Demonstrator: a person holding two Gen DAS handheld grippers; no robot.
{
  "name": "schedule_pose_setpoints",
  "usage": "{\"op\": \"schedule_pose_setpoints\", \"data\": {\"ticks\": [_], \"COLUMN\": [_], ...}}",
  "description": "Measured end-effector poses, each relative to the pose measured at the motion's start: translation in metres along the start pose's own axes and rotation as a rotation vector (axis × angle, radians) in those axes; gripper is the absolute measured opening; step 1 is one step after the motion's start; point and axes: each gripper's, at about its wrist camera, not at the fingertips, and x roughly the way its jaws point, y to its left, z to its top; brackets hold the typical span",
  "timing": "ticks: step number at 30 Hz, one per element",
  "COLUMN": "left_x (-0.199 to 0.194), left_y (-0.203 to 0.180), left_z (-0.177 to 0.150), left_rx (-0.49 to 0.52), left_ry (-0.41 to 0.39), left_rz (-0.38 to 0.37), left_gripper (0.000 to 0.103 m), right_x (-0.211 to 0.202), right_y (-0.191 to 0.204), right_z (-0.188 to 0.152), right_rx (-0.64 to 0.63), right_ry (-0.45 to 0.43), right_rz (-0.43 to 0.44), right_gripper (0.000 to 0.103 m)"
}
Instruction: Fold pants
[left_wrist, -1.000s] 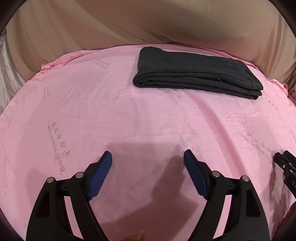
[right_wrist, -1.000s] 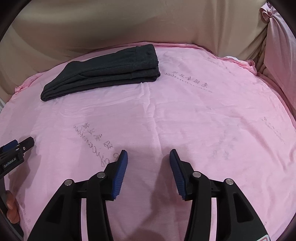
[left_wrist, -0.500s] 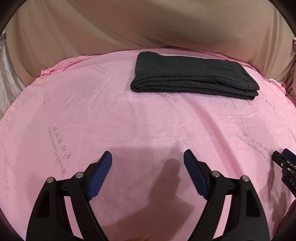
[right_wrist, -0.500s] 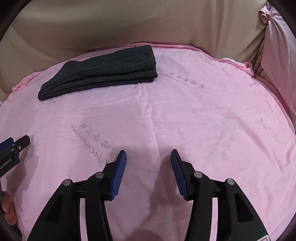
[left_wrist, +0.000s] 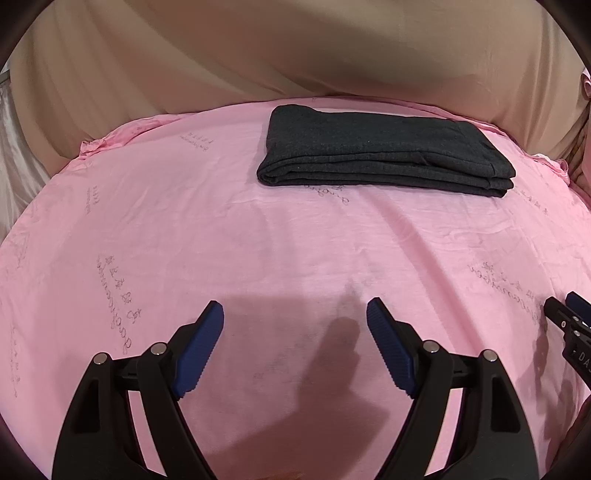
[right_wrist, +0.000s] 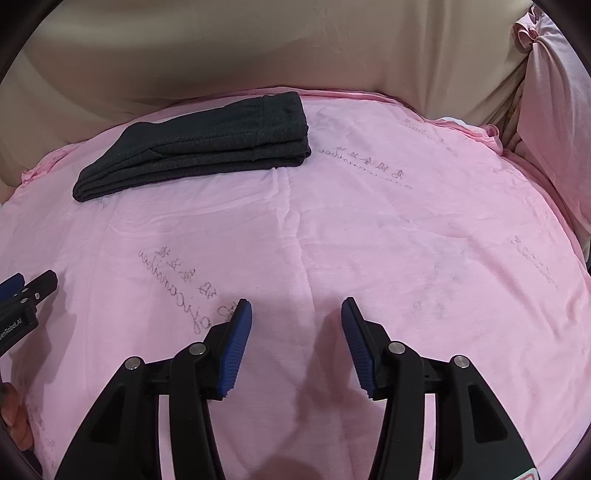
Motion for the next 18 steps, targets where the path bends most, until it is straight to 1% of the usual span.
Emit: {"op": "schedule_pose_setpoints", "data": {"ticks": [5, 7, 10, 15, 16, 17, 18], "left_x": [-0.0006, -0.0047, -0.0061, -0.0046, -0.0047, -0.0055, -0.0061], "left_y": [0.0016, 0.0037, 0.0068, 0.0073, 0.0057, 0.0034, 0.0021], "left_z": [0.0001, -0.0003, -0.001, -0.0003, -0.0003, -0.0005, -0.0007], "left_rx": [-0.001, -0.007, -0.026, -0.039, -0.034, -0.025, -0.018], "left_ry": [-0.006, -0.029, -0.04, -0.034, -0.034, -0.036, -0.04], "left_rz": [-0.023, -0.063, -0.095, -0.075, -0.056, -0.034, -0.021], "left_gripper": [0.078, 0.084, 0.086, 0.088, 0.094, 0.097, 0.098], "right_x": [0.0, 0.0003, 0.0007, 0.002, 0.0033, 0.0034, 0.0033], "right_y": [0.0002, 0.0003, 0.0005, 0.0006, -0.0008, -0.0011, -0.0014], "right_z": [-0.0001, -0.0001, -0.0004, -0.0012, -0.0001, -0.0001, -0.0002], "right_rx": [0.001, -0.001, -0.001, -0.003, -0.005, -0.004, -0.003], "right_ry": [0.001, 0.001, 0.004, 0.008, 0.009, 0.009, 0.009], "right_rz": [-0.001, 0.0, 0.001, 0.004, 0.006, 0.007, 0.007], "right_gripper": [0.05, 0.05, 0.05, 0.051, 0.051, 0.051, 0.053]}}
